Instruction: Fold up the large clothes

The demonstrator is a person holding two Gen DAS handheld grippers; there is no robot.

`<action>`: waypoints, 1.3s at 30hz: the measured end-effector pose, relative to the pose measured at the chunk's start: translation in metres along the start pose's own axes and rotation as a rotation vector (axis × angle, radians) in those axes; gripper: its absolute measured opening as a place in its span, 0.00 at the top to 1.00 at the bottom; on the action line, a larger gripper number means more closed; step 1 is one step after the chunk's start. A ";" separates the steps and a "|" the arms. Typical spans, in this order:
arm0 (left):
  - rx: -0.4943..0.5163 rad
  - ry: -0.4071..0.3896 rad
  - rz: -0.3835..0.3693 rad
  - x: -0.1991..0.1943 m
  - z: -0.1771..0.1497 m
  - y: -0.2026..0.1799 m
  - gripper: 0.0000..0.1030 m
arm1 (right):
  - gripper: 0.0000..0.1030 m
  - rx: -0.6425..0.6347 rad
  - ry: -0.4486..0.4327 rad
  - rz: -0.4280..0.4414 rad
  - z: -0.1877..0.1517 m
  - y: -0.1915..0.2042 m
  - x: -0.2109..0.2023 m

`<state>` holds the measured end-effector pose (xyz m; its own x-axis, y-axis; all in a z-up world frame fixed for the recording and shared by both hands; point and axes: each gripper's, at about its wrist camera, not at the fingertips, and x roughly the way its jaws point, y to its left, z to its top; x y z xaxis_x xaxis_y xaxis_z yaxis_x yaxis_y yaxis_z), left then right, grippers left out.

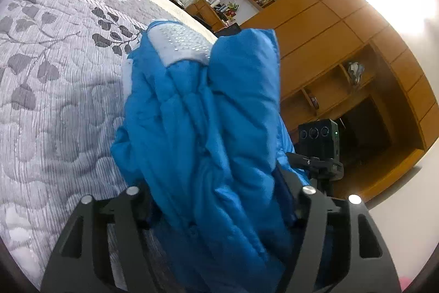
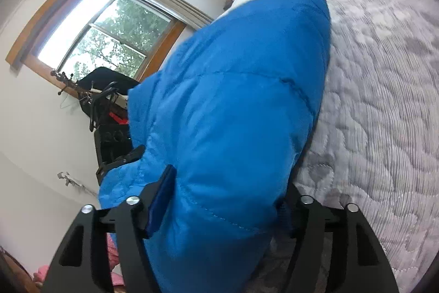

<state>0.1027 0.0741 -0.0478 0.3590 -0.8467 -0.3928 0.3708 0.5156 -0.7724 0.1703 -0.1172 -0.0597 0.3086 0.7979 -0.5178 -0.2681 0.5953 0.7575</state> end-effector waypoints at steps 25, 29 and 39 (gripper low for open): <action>0.128 -0.065 0.135 -0.084 -0.047 -0.122 0.27 | 0.20 -0.187 -0.091 -0.163 -0.080 0.127 -0.063; 0.134 -0.013 0.222 -0.067 -0.058 -0.112 0.37 | 0.22 -0.192 -0.062 -0.188 -0.087 0.130 -0.050; -0.056 0.151 0.248 -0.046 -0.077 -0.042 0.36 | 0.22 -0.172 -0.026 -0.170 -0.091 0.125 -0.034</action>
<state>0.0047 0.0813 -0.0361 0.2998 -0.7081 -0.6393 0.2387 0.7045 -0.6683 0.0430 -0.0611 0.0158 0.3854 0.6833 -0.6201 -0.3614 0.7301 0.5799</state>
